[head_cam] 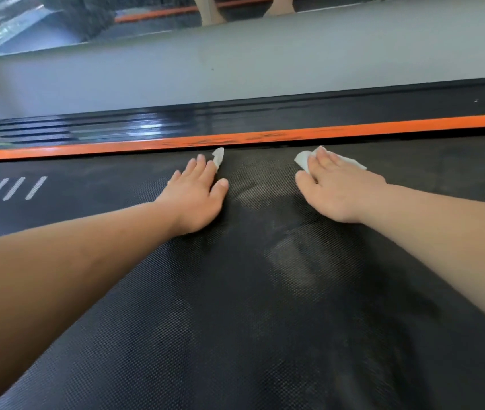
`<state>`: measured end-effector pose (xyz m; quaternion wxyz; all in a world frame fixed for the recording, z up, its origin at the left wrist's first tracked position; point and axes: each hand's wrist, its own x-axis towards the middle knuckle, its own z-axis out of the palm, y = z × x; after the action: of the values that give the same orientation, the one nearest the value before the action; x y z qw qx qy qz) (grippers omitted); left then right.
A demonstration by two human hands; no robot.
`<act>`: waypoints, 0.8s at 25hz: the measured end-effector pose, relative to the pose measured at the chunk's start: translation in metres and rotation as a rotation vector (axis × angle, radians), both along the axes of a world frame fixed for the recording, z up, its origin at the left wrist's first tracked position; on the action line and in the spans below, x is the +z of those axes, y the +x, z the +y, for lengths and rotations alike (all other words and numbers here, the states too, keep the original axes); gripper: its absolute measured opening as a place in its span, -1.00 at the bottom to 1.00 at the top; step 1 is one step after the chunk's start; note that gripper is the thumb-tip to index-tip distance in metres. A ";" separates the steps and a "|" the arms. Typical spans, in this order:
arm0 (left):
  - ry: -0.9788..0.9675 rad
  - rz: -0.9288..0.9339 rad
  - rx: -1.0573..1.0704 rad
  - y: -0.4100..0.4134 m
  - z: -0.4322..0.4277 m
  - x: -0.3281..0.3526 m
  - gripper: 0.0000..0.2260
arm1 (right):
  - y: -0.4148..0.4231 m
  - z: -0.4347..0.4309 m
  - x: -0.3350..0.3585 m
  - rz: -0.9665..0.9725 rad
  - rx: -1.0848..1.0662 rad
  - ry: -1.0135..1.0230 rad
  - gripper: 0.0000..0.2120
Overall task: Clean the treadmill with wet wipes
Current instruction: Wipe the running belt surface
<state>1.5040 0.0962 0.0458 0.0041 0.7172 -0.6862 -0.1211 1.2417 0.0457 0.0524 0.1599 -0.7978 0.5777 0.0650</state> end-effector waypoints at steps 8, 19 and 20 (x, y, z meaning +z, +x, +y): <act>-0.008 0.193 -0.265 -0.036 0.001 0.005 -0.54 | -0.009 -0.004 -0.008 -0.038 -0.021 -0.011 -0.23; -0.128 0.078 0.149 -0.059 -0.013 0.019 -0.86 | -0.020 0.015 0.004 -0.043 0.106 -0.066 -0.29; -0.123 0.080 0.154 -0.061 -0.007 0.023 -0.89 | -0.022 0.023 0.010 -0.029 0.145 -0.059 -0.31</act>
<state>1.4427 0.0890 0.0684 0.0851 0.7608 -0.6344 -0.1067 1.2195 0.0683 0.0622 0.1394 -0.8426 0.5180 0.0478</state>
